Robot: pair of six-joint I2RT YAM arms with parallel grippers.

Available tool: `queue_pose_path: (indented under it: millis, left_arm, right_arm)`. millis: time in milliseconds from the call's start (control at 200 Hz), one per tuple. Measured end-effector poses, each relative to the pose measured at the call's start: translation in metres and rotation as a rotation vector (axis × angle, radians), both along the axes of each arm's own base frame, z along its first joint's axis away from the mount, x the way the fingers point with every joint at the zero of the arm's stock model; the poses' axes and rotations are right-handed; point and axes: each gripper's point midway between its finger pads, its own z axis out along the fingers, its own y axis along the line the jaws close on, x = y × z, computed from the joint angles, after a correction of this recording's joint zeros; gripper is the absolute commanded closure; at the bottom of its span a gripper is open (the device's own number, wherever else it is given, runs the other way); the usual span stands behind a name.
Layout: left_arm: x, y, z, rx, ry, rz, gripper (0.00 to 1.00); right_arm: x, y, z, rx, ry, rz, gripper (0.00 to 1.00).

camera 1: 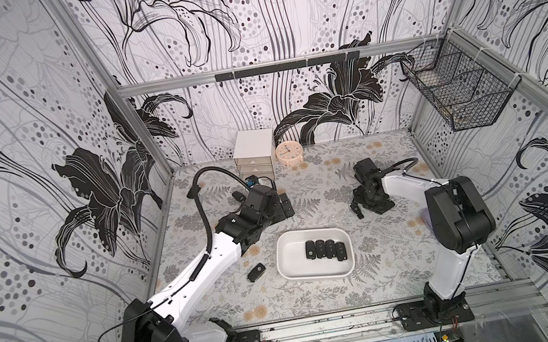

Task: Place the car key into the storage box
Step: Pick up the car key from the center of the board.

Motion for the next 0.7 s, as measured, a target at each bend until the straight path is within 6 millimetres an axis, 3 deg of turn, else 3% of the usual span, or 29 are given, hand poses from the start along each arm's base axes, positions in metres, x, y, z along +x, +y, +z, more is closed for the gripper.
queue_pose_path:
  millis: [150, 386, 701]
  left_arm:
    - [0.002, 0.006, 0.003, -0.002, -0.006, 0.000, 0.01]
    - [0.003, 0.020, 0.006, -0.012, -0.012, 0.016, 0.01]
    - [0.001, 0.027, 0.003, -0.024, -0.004, 0.017, 0.01]
  right_arm:
    - [0.001, -0.007, -0.007, 0.002, 0.017, -0.043, 0.34]
    - [0.020, -0.008, -0.005, -0.004, -0.001, -0.068, 0.39]
    - [0.022, -0.022, -0.009, -0.042, 0.029, -0.095, 0.45]
